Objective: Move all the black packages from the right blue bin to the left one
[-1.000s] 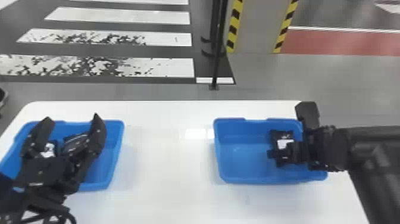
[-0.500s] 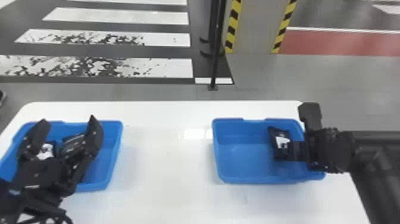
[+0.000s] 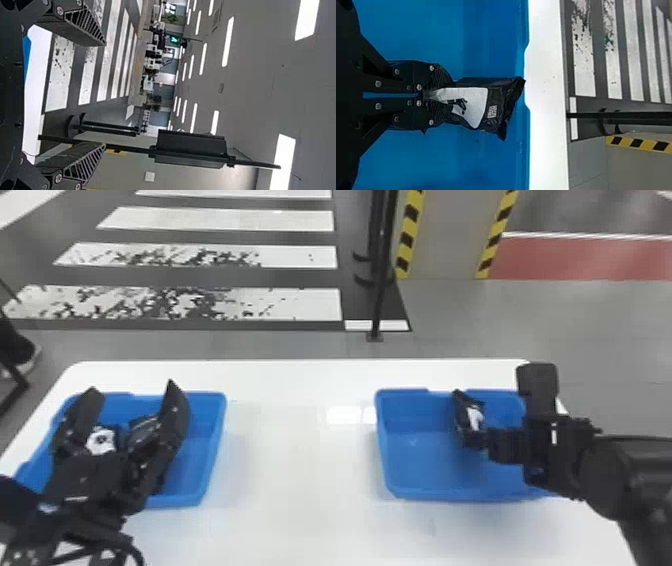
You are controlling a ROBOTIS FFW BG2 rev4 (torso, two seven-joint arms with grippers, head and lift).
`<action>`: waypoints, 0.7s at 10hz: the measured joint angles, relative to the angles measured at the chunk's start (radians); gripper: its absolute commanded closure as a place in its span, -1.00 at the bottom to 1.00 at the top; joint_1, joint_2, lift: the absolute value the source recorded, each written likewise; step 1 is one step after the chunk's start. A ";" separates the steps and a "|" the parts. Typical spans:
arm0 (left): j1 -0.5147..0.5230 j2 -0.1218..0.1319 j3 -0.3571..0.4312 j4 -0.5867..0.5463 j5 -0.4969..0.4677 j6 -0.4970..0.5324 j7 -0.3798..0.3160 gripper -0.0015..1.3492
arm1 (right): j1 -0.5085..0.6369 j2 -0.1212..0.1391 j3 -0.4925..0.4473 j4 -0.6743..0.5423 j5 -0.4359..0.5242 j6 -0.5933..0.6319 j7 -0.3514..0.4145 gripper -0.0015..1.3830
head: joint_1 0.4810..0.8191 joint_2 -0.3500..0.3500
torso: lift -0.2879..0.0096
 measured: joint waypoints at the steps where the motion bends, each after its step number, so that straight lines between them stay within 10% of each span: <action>1: 0.001 0.000 -0.001 0.000 0.008 -0.010 0.002 -0.78 | 0.025 0.002 0.000 -0.040 -0.003 -0.037 0.018 0.63 | 0.27 -0.01 | 0.05; 7: -0.020 0.029 -0.107 0.000 0.146 -0.025 0.002 -0.78 | 0.097 -0.029 0.215 -0.283 -0.118 -0.239 0.085 0.63 | 0.27 0.41 | 0.05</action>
